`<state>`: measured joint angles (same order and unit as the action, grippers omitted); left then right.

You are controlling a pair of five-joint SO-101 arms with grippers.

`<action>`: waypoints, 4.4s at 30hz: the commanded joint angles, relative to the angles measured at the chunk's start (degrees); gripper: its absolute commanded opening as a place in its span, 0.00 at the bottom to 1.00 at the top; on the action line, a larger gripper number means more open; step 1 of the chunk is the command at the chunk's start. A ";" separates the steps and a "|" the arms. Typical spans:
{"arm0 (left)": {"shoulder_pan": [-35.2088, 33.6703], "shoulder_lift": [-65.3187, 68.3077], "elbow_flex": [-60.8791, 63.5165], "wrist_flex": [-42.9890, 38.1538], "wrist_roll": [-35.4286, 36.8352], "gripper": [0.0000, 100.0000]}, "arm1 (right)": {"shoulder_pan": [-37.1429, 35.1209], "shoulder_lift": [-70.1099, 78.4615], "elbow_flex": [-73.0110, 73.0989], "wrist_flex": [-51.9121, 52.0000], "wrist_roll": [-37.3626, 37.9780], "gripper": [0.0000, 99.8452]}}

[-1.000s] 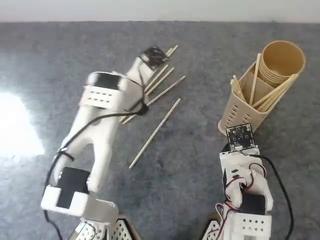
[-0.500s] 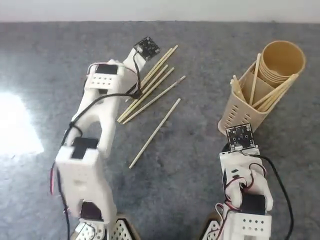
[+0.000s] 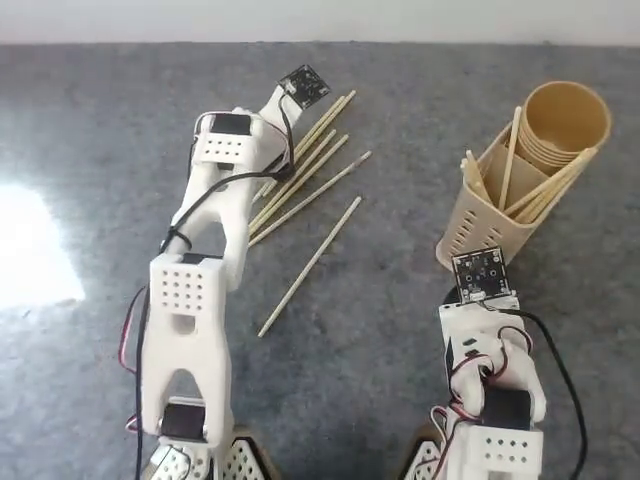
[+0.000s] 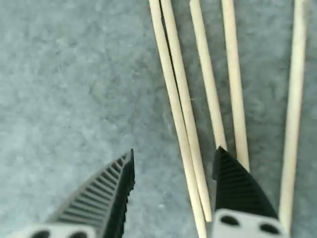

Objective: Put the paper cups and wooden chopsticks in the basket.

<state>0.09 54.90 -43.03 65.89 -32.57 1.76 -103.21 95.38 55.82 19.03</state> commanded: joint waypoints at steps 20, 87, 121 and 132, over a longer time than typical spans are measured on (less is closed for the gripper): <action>3.60 24.79 -43.03 26.90 -3.96 0.06 | -0.40 -0.84 0.88 0.31 0.53 0.07; 6.07 -48.79 56.04 11.87 -3.52 0.22 | -0.48 -0.84 0.88 0.13 0.53 0.07; 3.34 -102.77 68.88 25.23 24.62 0.22 | -15.78 42.86 -57.05 19.74 7.65 0.07; -17.67 -107.69 97.19 0.62 16.79 0.22 | -31.60 77.23 -82.64 30.55 23.74 0.24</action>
<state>-14.33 -51.12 49.98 71.52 -14.99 -26.20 -33.23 20.66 84.22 39.60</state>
